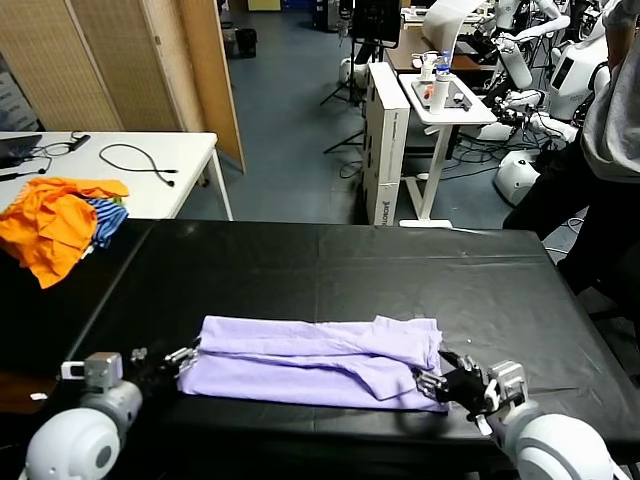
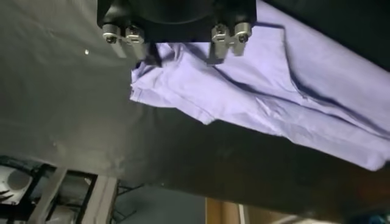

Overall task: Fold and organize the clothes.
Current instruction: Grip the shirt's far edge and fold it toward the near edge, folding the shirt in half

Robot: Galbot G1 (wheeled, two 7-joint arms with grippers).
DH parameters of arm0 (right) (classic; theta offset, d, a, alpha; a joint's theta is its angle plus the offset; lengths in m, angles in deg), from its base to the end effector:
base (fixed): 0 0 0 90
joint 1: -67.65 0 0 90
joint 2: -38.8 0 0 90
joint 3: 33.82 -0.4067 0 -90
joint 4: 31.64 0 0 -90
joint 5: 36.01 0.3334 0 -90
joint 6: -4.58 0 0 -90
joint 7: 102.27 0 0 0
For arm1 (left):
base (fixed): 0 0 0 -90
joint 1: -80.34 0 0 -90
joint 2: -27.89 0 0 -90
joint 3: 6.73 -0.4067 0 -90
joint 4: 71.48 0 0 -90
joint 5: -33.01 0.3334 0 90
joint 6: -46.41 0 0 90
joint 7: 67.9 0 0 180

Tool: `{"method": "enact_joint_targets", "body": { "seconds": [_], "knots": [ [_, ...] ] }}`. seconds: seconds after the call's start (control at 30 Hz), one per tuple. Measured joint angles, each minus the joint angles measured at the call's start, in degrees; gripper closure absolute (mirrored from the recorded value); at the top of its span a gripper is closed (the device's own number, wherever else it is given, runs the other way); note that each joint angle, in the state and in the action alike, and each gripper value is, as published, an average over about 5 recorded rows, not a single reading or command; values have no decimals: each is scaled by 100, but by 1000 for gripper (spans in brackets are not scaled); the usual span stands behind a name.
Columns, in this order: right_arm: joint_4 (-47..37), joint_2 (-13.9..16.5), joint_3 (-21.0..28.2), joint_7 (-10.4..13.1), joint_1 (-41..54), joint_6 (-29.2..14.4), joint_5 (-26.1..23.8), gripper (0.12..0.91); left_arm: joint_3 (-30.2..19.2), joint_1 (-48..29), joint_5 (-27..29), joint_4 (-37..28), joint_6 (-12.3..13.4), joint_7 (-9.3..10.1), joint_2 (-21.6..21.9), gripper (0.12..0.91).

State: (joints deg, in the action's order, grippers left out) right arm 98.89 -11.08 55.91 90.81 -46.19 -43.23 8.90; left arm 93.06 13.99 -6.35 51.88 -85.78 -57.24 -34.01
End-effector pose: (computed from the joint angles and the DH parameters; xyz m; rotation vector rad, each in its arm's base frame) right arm 0.1734 -0.1234 -0.2346 0.3425 -2.5211 0.0874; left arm 0.1813 0.1470 -0.2701 -0.0316 -2.5654 0.0736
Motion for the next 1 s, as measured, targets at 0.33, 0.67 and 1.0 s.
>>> {"method": "enact_joint_targets", "body": {
  "seconds": [0.33,0.67,1.0],
  "knots": [
    [-972,-455,288,480,851,-158,352,118,-367,-731,-451,-557,0,-30,-95,123],
    [-1540,-734,529,977,1321,-257,858,118,-487,-1041,-557,-1049,0,-13,-158,123],
    [-1790,-895,604,978,1454,-273,807,118,-561,-1240,-567,-1354,0,-38,-279,123]
  ]
}}
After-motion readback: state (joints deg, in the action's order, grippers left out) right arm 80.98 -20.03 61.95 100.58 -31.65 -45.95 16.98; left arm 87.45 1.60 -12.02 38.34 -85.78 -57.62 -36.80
